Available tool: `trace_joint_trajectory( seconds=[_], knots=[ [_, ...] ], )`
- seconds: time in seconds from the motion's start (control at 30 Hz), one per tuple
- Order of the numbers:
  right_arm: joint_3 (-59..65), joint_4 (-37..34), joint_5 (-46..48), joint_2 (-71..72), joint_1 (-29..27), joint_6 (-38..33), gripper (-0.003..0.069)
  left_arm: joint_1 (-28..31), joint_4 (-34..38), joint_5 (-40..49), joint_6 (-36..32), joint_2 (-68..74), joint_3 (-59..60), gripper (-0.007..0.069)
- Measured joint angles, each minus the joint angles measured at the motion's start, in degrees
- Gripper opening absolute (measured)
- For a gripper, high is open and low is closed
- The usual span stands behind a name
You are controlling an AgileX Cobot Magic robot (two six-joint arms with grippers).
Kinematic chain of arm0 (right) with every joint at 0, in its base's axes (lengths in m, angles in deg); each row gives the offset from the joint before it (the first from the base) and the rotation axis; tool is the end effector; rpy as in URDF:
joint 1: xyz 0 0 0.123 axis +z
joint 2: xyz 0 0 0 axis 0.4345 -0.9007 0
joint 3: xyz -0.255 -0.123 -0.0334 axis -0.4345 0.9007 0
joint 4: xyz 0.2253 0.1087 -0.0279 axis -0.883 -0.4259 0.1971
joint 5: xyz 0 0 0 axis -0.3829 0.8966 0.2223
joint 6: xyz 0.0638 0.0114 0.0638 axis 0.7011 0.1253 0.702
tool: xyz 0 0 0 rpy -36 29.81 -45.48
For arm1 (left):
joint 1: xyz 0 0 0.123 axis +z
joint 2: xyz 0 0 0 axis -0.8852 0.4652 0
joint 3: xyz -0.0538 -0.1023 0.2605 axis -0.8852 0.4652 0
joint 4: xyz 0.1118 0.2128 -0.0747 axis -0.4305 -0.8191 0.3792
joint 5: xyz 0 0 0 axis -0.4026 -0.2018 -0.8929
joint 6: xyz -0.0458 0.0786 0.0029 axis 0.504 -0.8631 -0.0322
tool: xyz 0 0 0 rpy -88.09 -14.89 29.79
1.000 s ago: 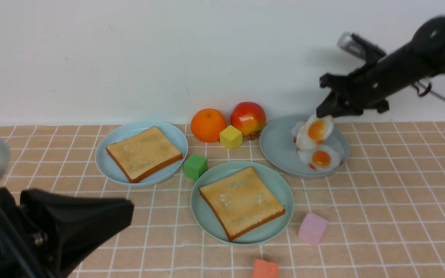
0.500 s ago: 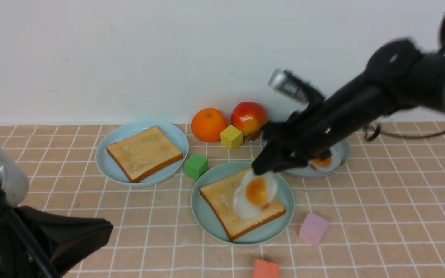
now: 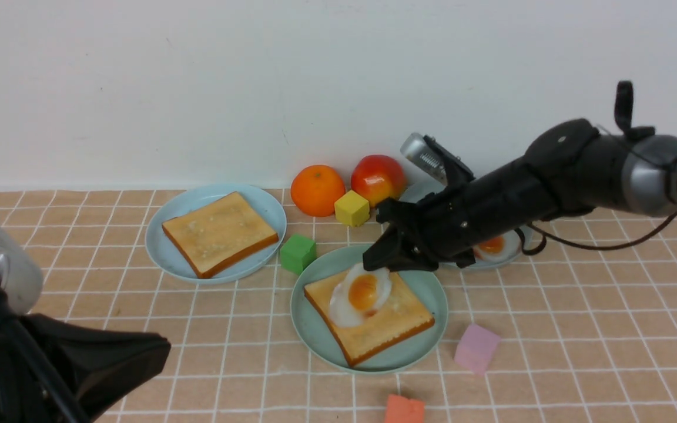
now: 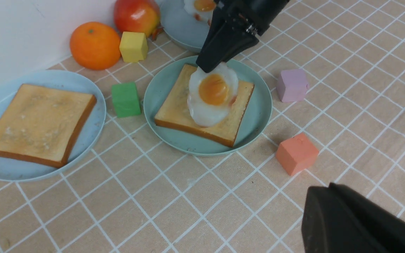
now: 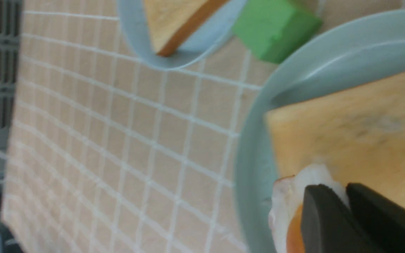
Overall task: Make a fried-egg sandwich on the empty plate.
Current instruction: Use the right arm to place the fried egg on the slice of bread in the middle, then use the left arm to grab a slice of bread
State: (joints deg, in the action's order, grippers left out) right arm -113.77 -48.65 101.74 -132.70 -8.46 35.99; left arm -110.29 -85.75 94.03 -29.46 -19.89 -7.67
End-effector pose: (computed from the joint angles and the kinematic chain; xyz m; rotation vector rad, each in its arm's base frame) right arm 0.4001 0.1829 0.1873 -0.0984 2.5992 1.1210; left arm 0.0947 -0.0912 0.3327 0.7326 1.9321 -0.4499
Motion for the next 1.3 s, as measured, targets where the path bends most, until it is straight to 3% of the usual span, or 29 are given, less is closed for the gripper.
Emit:
trace_joint_trajectory(
  seconds=[0.17,0.23,0.43,0.57,0.73,0.8,0.93,1.07,1.3],
  knots=[
    [0.1,0.3,-0.9,-0.8,0.0,0.3,0.0112,0.0,0.0,0.0,0.0,0.0,0.0,-0.0003],
    [0.1,0.7,-1.0,-0.8,-0.1,1.6,0.0167,0.0,0.1,0.0,0.0,0.0,0.0,-0.0003],
    [0.1,6.2,0.2,0.0,-2.0,4.0,0.0433,0.0,0.3,0.5,0.6,0.0,0.0,0.0003],
    [0.1,14.6,4.1,4.6,-5.1,5.5,0.0472,0.0,0.3,1.4,4.8,1.6,0.0,0.0004],
    [0.1,29.3,10.7,15.5,-6.9,10.9,0.0377,0.0,0.3,1.1,8.4,8.3,-0.1,0.0004],
    [0.1,36.8,14.9,22.7,-6.9,14.4,0.0279,0.0,0.3,0.7,8.6,14.3,-1.0,0.0004],
    [0.4,44.3,19.7,34.2,-6.9,19.5,0.0112,1.5,0.1,0.8,7.6,25.5,-6.6,-0.0013],
    [3.5,46.2,21.2,44.7,-6.9,21.8,0.001,9.7,2.8,2.3,0.6,35.4,-14.7,-0.0013],
    [13.5,45.2,21.3,60.1,-6.9,22.1,-0.0002,26.5,12.7,2.9,-16.3,51.1,-26.2,-0.0013]
  ],
)
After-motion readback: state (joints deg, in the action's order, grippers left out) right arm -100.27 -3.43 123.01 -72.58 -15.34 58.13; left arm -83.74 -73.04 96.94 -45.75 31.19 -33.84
